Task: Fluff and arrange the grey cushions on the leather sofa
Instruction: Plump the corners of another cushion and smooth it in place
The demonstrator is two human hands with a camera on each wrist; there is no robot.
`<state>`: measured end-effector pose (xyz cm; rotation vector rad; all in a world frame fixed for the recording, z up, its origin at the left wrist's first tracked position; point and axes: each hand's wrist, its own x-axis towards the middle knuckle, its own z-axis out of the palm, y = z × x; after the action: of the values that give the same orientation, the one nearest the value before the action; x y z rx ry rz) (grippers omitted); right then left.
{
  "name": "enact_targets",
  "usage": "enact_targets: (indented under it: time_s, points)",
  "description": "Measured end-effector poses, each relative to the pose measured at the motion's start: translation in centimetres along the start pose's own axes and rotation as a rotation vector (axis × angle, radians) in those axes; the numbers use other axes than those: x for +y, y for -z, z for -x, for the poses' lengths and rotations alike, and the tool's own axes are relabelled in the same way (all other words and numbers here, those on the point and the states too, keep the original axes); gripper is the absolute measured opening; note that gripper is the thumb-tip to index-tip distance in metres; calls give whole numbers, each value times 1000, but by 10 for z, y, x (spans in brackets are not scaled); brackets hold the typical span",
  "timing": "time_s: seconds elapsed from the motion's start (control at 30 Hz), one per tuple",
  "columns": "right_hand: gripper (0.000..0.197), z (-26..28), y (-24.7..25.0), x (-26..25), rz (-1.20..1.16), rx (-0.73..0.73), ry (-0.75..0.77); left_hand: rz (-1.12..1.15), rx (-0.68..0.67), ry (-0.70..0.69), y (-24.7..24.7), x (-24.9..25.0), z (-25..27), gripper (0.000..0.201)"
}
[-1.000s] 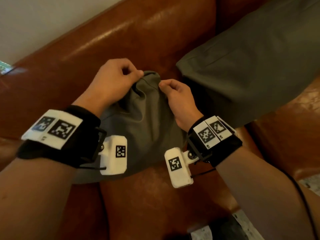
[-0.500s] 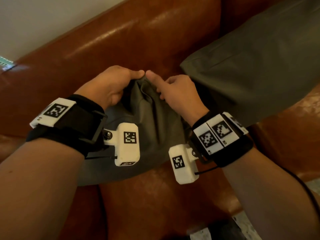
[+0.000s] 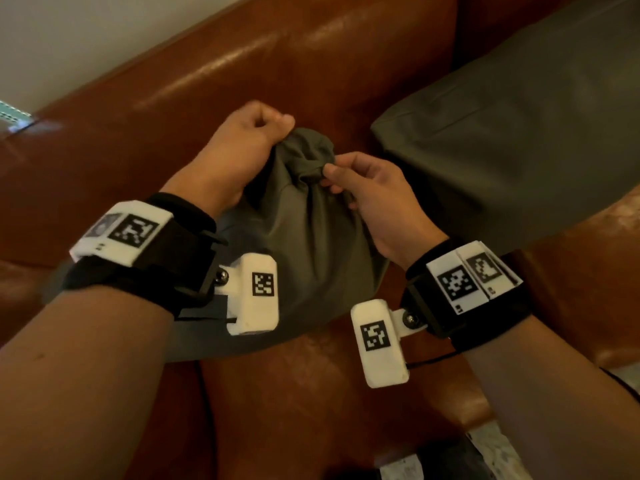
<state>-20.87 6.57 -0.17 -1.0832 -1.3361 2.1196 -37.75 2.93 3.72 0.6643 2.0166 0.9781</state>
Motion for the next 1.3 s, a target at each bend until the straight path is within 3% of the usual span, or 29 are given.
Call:
enact_targets:
  time_s: [0.07,0.1,0.17,0.23,0.33,0.4,0.47,0.57,0.67,0.77,0.9,1.0,1.13,1.3]
  points:
    - [7,-3,3,-3,-46,-22,-7,-150,-79,-268,5,0,7,10]
    - [8,-4,5,-4,-48,-40,-17,-220,-134,-319,8,-1,10,15]
    - [9,-5,9,-2,-40,-84,-41,-302,-195,-337,11,-5,14,15]
    - [11,-4,10,0,-77,-113,-64,-314,-164,-342,7,-9,14,13]
    - [15,1,6,-7,-108,-79,-120,-197,-77,-283,-2,-10,11,19]
    - [33,2,-2,-13,27,-3,-116,-38,-70,-240,-7,-9,12,21]
    - [39,0,-11,-14,236,89,11,142,-93,-183,-11,-8,16,23]
    - [24,-4,-16,-13,571,167,242,325,-82,-124,-11,-10,22,21]
    - [15,-4,-16,-9,720,183,413,393,-36,-144,-11,-16,23,16]
    - [12,-1,-18,-4,704,233,473,280,36,-254,-10,-20,24,10]
    - [12,0,-19,-2,571,268,398,-149,63,-356,-8,-24,28,24]
    - [17,1,-19,-3,565,264,367,-374,111,-417,-13,-23,31,17]
    - [34,1,-9,-17,604,369,407,-386,195,-499,-19,-19,32,15]
    - [15,-7,-5,-30,936,295,424,-375,274,-554,-30,-20,38,12]
